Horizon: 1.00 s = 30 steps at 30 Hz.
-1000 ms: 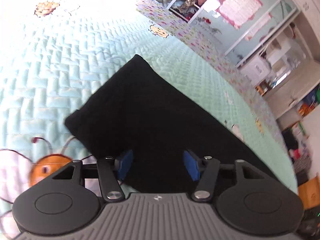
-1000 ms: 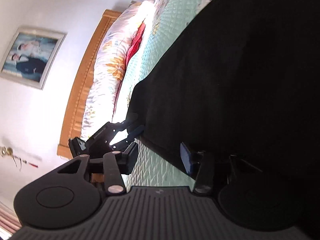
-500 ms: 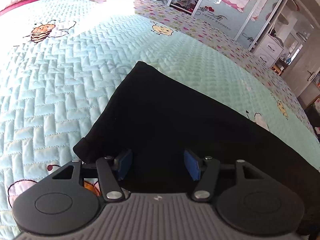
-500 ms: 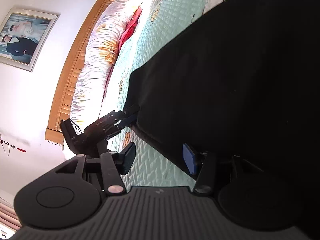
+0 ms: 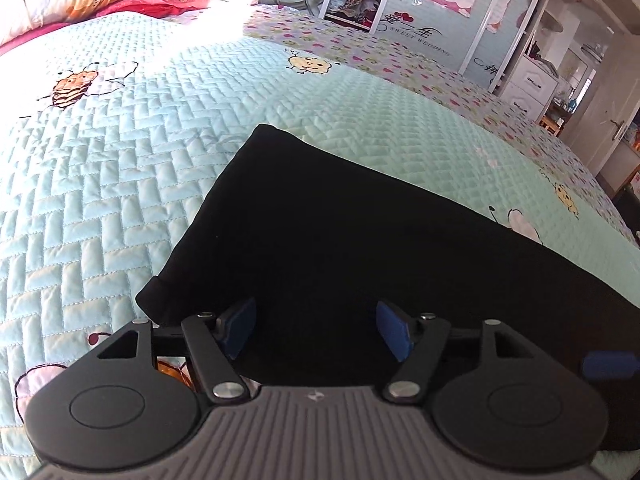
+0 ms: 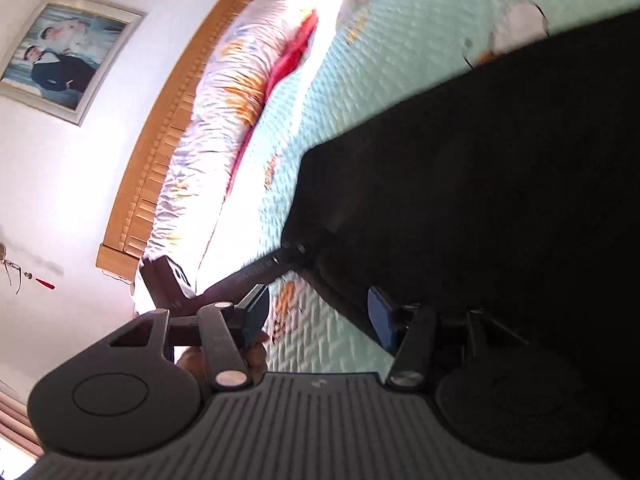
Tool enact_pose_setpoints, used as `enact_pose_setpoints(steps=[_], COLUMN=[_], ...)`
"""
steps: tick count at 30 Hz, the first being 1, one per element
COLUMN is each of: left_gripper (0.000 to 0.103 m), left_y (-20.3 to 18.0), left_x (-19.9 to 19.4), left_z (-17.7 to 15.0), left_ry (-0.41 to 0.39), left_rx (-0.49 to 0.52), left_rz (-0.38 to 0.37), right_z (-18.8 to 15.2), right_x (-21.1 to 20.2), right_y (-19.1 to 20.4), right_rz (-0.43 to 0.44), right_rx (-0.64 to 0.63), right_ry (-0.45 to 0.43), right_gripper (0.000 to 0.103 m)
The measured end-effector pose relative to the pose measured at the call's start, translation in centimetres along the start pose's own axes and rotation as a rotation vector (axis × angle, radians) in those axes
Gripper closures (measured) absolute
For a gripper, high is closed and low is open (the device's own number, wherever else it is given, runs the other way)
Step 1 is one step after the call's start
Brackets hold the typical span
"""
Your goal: Fold clothes
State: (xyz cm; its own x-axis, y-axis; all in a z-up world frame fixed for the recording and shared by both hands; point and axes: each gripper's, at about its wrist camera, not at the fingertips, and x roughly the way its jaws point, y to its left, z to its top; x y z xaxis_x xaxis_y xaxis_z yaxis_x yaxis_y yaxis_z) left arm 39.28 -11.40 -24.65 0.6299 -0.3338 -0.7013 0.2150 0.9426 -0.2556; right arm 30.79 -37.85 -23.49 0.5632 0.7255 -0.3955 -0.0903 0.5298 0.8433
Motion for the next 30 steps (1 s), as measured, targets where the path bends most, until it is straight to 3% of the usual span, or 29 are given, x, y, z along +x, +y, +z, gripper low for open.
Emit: enact_pose_setpoints(steps=[3,7,9,11,13,15,17,18,21,23,25,27,28,29,30], left_gripper=[0.032,0.031,0.030,0.030,0.030,0.030,0.030,0.030,0.030,0.030,0.029,0.027,0.025,0.024,0.024], left_y=[-0.1,0.1,0.1,0.1,0.2,0.1,-0.1,-0.2,-0.6,-0.8,-1.0,-1.3,-1.5,-1.7,-1.9], left_x=[0.0,0.0,0.0,0.0,-0.1,0.0,0.2,0.2,0.3,0.4,0.5,0.6,0.7,0.7,0.7], left_z=[-0.2,-0.1,-0.1,-0.2,-0.1,0.0,0.0,0.0,0.0,0.2,0.4,0.5,0.5,0.4,0.4], left_ry=[-0.003,0.001,0.001,0.000,-0.001,0.001,0.004,0.003,0.008,0.021,0.034,0.043,0.042,0.040,0.038], left_rx=[0.006,0.006,0.021,0.035,0.026,0.021,0.024,0.030,0.055,0.055,0.049,0.045,0.045,0.047,0.048], left_rz=[0.000,-0.010,-0.015,-0.018,-0.022,-0.019,-0.009,-0.004,0.011,0.023,0.037,0.050,0.055,0.062,0.071], right_z=[1.7,-2.1,-2.1,-1.0,0.2,0.3,-0.9,-1.7,-2.2,-1.8,-1.7,-2.5,-3.3,-4.0,-4.5], right_x=[3.0,7.5,6.5,4.7,3.6,4.1,6.0,6.1,4.7,1.9,-0.1,-1.3,-1.2,-1.2,-1.9], right_y=[1.2,-1.8,-0.6,0.0,0.2,-0.9,-2.5,-2.6,-2.3,-1.5,-1.7,-3.4,-4.5,-4.7,-4.5], right_rz=[0.000,0.003,0.010,0.068,0.048,0.002,-0.030,-0.028,0.015,0.045,0.010,-0.056,-0.082,-0.085,-0.071], right_rx=[-0.018,0.108,0.058,0.075,0.043,0.071,0.116,0.089,0.113,0.093,0.092,0.136,0.169,0.174,0.166], right_ry=[-0.015,0.161,0.143,0.053,-0.026,-0.011,0.102,0.096,0.053,-0.040,-0.102,-0.085,-0.030,-0.007,-0.017], right_gripper=[0.040,0.045,0.044,0.044,0.040,0.039,0.044,0.047,0.045,0.042,0.038,0.036,0.037,0.045,0.044])
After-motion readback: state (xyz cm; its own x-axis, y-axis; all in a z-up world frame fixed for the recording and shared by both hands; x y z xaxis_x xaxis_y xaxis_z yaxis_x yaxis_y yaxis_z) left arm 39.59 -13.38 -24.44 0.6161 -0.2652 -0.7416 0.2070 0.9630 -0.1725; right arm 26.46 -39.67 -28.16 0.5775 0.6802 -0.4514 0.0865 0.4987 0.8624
